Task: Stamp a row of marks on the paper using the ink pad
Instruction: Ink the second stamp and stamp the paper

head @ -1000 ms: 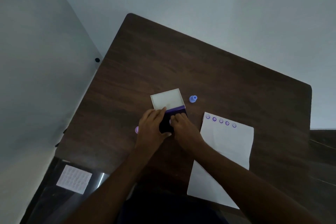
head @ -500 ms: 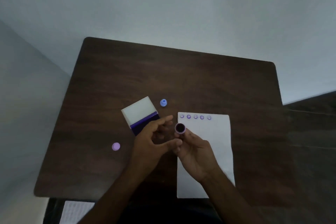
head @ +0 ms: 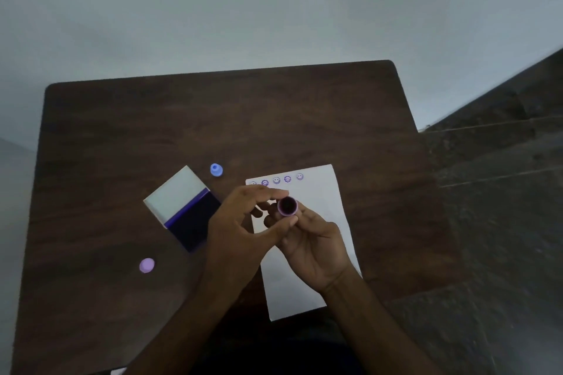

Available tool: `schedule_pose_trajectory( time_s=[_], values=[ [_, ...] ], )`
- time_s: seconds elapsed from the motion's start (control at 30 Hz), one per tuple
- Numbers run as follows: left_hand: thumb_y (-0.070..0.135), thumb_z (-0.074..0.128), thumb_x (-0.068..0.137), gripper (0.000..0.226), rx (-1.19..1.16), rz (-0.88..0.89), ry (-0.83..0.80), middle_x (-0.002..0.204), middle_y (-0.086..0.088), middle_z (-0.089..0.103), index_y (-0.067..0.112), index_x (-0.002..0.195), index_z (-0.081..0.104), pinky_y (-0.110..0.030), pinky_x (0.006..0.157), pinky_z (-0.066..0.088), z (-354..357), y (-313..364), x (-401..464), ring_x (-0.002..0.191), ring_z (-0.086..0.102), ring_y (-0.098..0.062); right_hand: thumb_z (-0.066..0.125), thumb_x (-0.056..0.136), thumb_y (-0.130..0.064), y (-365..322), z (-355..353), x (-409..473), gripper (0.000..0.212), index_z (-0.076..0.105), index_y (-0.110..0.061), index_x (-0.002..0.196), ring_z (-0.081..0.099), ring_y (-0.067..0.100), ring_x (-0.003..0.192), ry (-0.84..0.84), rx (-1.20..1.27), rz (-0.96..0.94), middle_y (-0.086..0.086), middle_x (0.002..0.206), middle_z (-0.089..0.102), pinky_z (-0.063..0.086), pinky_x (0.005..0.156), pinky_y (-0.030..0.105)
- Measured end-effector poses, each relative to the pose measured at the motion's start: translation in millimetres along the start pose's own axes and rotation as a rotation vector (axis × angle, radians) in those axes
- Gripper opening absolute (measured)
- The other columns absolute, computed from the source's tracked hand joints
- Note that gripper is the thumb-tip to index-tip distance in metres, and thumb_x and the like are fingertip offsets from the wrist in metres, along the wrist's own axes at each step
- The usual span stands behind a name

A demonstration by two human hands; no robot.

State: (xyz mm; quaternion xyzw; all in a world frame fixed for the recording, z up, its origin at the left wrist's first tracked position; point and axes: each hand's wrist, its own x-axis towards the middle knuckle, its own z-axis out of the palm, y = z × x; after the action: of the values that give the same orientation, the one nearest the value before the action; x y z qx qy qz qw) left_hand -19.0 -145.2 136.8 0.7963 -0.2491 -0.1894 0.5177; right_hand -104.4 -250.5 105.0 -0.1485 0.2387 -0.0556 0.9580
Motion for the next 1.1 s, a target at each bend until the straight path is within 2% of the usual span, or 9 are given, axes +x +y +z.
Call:
schedule_pose_trajectory(
  time_s=[0.17,0.33,0.57,0.67,0.73,0.8,0.87,0.97,1.1],
  values=[
    [0.042,0.075,0.068,0.032,-0.109,-0.119,-0.026,0.102,0.021,0.065,0.041,0.097,0.062,-0.008,0.072,0.049,15.7,-5.7,4.6,0.094,0.06,-0.002,0.057,0.09,-0.018,-9.8,-9.7,-4.9,0.028,0.066,-0.008,0.114,0.064,0.025,0.104,0.062,-0.109,-0.053,0.011,0.115,0.068,0.052,0.089,0.035],
    [0.039,0.075,0.07,0.032,-0.175,-0.191,-0.04,0.102,0.017,0.066,0.03,0.1,0.066,-0.012,0.071,0.05,33.0,-17.6,9.9,0.093,0.061,-0.007,0.067,0.083,-0.023,-20.9,-17.1,-3.5,0.032,0.067,-0.007,0.11,0.063,0.026,0.107,0.141,-0.206,-0.08,0.012,0.113,0.068,0.053,0.09,0.036],
    [0.035,0.079,0.072,0.032,-0.268,-0.247,-0.129,0.107,0.015,0.067,0.032,0.101,0.067,-0.026,0.077,0.054,51.5,-24.6,28.8,0.098,0.061,-0.01,0.072,0.079,-0.019,-36.6,-33.8,6.7,0.032,0.067,-0.002,0.106,0.065,0.021,0.091,0.177,-0.152,-0.083,0.012,0.101,0.069,0.055,0.082,0.031],
    [0.042,0.077,0.069,0.037,-0.263,-0.264,-0.152,0.107,0.021,0.065,0.035,0.104,0.066,-0.024,0.076,0.054,60.2,-30.8,39.0,0.097,0.06,-0.006,0.075,0.076,-0.022,-53.2,-39.6,16.8,0.021,0.07,-0.008,0.091,0.059,0.016,0.07,0.216,-0.354,-0.113,0.006,0.082,0.069,0.049,0.063,0.028],
    [0.043,0.077,0.069,0.043,-0.206,-0.281,-0.165,0.108,0.024,0.063,0.039,0.11,0.063,-0.018,0.073,0.053,67.2,-37.0,46.6,0.094,0.059,-0.001,0.079,0.073,-0.025,-65.8,-46.5,24.9,0.023,0.07,-0.008,0.084,0.054,0.016,0.058,0.319,-0.589,-0.182,0.007,0.072,0.067,0.046,0.051,0.027],
    [0.04,0.077,0.072,0.044,-0.098,-0.3,-0.148,0.109,0.025,0.061,0.04,0.112,0.059,-0.013,0.067,0.052,76.3,-46.3,54.8,0.09,0.059,0.0,0.079,0.073,-0.03,-76.1,-57.6,36.1,0.02,0.069,-0.013,0.079,0.055,0.014,0.052,0.457,-0.885,-0.293,0.003,0.067,0.068,0.047,0.049,0.024],
    [0.04,0.075,0.077,0.038,0.117,-0.296,-0.078,0.11,0.021,0.06,0.036,0.111,0.061,-0.009,0.07,0.045,85.0,-58.5,63.1,0.087,0.059,0.001,0.077,0.075,-0.033,-82.4,-70.3,49.3,0.017,0.065,-0.021,0.072,0.061,0.009,0.055,0.591,-1.169,-0.398,-0.008,0.065,0.069,0.048,0.051,0.016],
    [0.04,0.07,0.082,0.037,0.458,-0.159,-0.004,0.114,0.001,0.068,0.018,0.111,0.069,-0.021,0.082,0.042,95.7,-76.8,76.3,0.098,0.06,-0.012,0.075,0.076,-0.034,-84.2,-86.5,68.3,0.019,0.058,-0.026,0.07,0.061,0.002,0.061,0.661,-1.394,-0.476,-0.017,0.064,0.064,0.046,0.05,0.009],
    [0.031,0.079,0.075,0.039,0.513,-0.066,-0.01,0.099,-0.008,0.07,0.016,0.11,0.072,-0.025,0.071,0.042,109.2,-89.5,91.9,0.086,0.06,-0.021,0.071,0.079,-0.035,-79.4,-101.5,85.2,0.016,0.058,-0.026,0.08,0.061,-0.005,0.073,0.618,-1.506,-0.501,-0.021,0.073,0.061,0.046,0.054,0.005]
  ],
)
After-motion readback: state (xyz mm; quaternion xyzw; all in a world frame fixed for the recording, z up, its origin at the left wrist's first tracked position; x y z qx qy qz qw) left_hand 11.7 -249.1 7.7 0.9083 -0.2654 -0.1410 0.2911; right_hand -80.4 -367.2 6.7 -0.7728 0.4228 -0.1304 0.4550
